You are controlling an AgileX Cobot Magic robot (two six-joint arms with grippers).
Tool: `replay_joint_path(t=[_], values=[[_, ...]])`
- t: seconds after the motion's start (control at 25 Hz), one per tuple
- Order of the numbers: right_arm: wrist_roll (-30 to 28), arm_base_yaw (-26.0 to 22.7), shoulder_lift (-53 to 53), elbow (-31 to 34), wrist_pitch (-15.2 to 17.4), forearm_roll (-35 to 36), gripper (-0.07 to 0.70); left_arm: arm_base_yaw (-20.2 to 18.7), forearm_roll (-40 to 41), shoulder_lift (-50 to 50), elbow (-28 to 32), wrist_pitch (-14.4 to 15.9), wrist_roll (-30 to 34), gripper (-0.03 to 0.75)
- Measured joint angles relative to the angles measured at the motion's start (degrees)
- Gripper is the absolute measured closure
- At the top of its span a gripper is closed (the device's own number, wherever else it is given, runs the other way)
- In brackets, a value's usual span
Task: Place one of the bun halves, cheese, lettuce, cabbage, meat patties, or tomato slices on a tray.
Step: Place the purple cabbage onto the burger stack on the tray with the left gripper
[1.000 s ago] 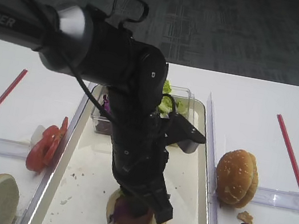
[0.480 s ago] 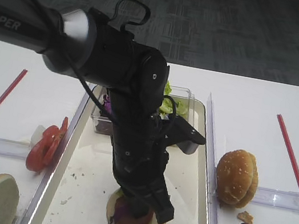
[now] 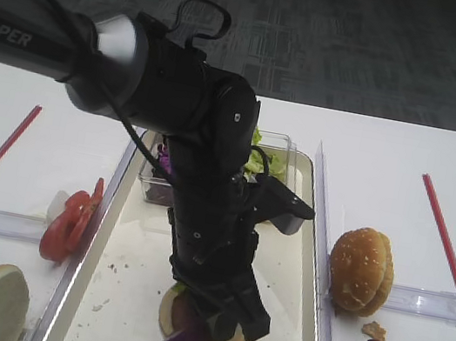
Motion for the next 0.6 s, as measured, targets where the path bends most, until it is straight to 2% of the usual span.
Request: replay_joint_path(t=[0.24,0.6], values=[[0.00,0.00,0.00,0.00,0.00,0.00,0.238,0.00,0.75,0.00,-0.59,0.69,-0.12,0.423],[0.00,0.00,0.00,0.00,0.00,0.00,0.238,0.00,3.52,0.27,-9.20,8.87,-1.90,0.419]])
